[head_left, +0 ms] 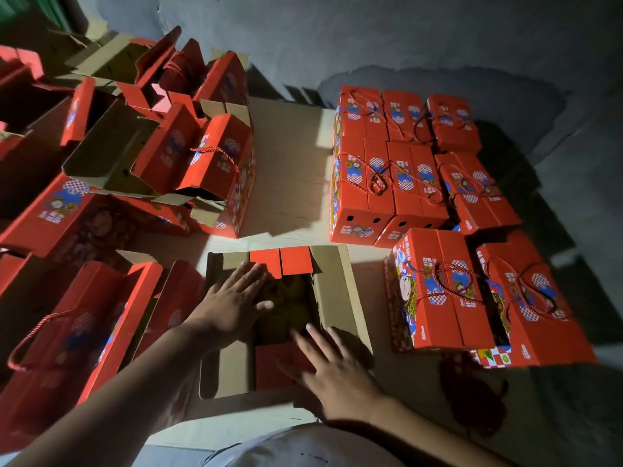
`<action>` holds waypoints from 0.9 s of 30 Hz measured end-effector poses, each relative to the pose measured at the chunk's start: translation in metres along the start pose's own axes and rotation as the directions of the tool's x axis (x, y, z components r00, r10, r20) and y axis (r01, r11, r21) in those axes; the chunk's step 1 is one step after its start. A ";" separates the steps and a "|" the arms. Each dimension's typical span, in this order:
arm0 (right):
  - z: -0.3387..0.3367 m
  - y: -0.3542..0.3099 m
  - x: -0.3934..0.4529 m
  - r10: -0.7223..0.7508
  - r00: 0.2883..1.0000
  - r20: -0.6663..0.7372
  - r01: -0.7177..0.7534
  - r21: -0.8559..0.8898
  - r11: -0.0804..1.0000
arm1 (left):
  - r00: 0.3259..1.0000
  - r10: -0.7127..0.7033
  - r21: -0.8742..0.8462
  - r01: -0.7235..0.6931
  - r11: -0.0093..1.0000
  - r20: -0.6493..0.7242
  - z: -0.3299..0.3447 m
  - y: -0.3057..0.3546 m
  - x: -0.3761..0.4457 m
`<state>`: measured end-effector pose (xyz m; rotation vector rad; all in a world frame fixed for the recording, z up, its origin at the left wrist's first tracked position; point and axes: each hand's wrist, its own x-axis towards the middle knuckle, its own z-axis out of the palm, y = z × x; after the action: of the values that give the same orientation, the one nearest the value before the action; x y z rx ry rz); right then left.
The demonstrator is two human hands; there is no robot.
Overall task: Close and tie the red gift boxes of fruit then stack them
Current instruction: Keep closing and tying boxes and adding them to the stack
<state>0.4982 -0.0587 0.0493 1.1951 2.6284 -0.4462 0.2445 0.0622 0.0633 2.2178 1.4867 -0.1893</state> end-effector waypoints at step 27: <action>0.004 -0.001 -0.006 0.167 0.983 0.069 -0.175 0.125 0.977 | 0.975 -0.010 0.072 0.027 0.997 -0.220 0.019 0.061 -0.009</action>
<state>0.5015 -0.0645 0.0476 1.4128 2.4540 -0.6180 0.2989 0.0278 0.0680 2.3481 1.6399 -0.0048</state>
